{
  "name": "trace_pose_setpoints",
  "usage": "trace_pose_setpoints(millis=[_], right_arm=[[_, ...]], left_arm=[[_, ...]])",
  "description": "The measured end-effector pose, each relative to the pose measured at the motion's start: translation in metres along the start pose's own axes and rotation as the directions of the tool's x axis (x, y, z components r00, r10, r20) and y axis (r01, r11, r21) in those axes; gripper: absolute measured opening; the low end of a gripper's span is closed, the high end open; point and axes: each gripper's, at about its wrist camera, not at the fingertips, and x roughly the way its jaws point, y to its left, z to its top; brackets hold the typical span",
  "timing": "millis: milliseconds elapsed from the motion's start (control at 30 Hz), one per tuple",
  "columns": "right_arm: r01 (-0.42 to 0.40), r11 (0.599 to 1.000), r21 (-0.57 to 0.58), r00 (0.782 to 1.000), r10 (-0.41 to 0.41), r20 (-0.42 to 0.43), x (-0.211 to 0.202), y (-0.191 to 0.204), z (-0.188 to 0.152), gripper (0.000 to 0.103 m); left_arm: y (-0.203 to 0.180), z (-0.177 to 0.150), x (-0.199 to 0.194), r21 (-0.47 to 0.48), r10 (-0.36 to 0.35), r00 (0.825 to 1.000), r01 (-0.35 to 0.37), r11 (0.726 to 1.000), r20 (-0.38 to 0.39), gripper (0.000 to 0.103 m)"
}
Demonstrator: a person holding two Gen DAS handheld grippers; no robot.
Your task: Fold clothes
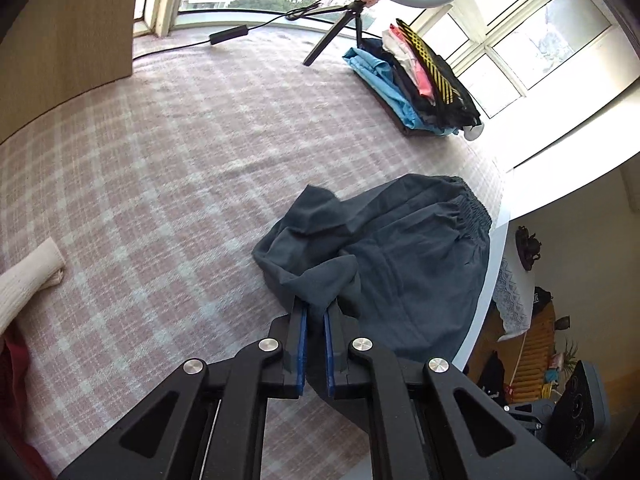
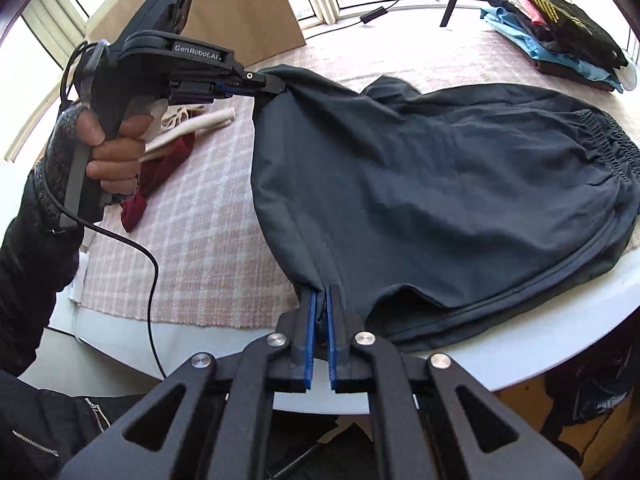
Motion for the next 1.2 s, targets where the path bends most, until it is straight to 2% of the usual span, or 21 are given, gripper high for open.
trace_pose_setpoints(millis=[233,433,600,700,933,1033,1067,1133,1200], right_arm=[[-0.06,0.995,0.084,0.994,0.053,0.094,-0.059,-0.088,0.036,0.005],[-0.095,0.981,0.167,0.989,0.074,0.129,-0.094,-0.223,0.068,0.005],[-0.083,0.966,0.244,0.992,0.057,0.112,-0.103,-0.335,0.083,0.005],[-0.094,0.953,0.287,0.994,0.072,0.087,-0.092,-0.383,0.084,0.005],[-0.137,0.928,0.346,0.99,0.122,0.066,-0.084,-0.435,0.075,0.005],[-0.118,0.936,0.332,0.992,0.126,-0.005,-0.07,-0.442,0.069,0.005],[-0.115,0.937,0.329,0.991,0.132,-0.03,-0.066,-0.442,0.066,0.009],[-0.103,0.943,0.316,0.99,0.129,-0.061,-0.066,-0.441,0.063,0.01],[-0.103,0.954,0.283,0.99,0.126,-0.065,-0.075,-0.439,0.064,0.016]], left_arm=[[-0.105,0.072,0.035,0.112,0.022,0.999,-0.027,0.993,0.042,0.006],[-0.209,0.127,0.107,0.173,0.054,0.997,-0.062,0.983,0.05,0.006],[-0.261,0.161,0.186,0.156,0.073,0.997,-0.07,0.985,-0.011,0.006],[-0.28,0.171,0.228,0.152,0.1,0.993,-0.091,0.984,-0.055,0.006],[-0.306,0.184,0.267,0.174,0.145,0.984,-0.126,0.977,-0.103,0.007],[-0.31,0.188,0.278,0.178,0.156,0.972,-0.125,0.976,-0.176,0.019],[-0.311,0.189,0.282,0.18,0.163,0.966,-0.127,0.975,-0.201,0.02],[-0.315,0.189,0.274,0.199,0.151,0.969,-0.112,0.974,-0.197,0.022],[-0.317,0.187,0.262,0.214,0.147,0.971,-0.105,0.971,-0.188,0.028]])
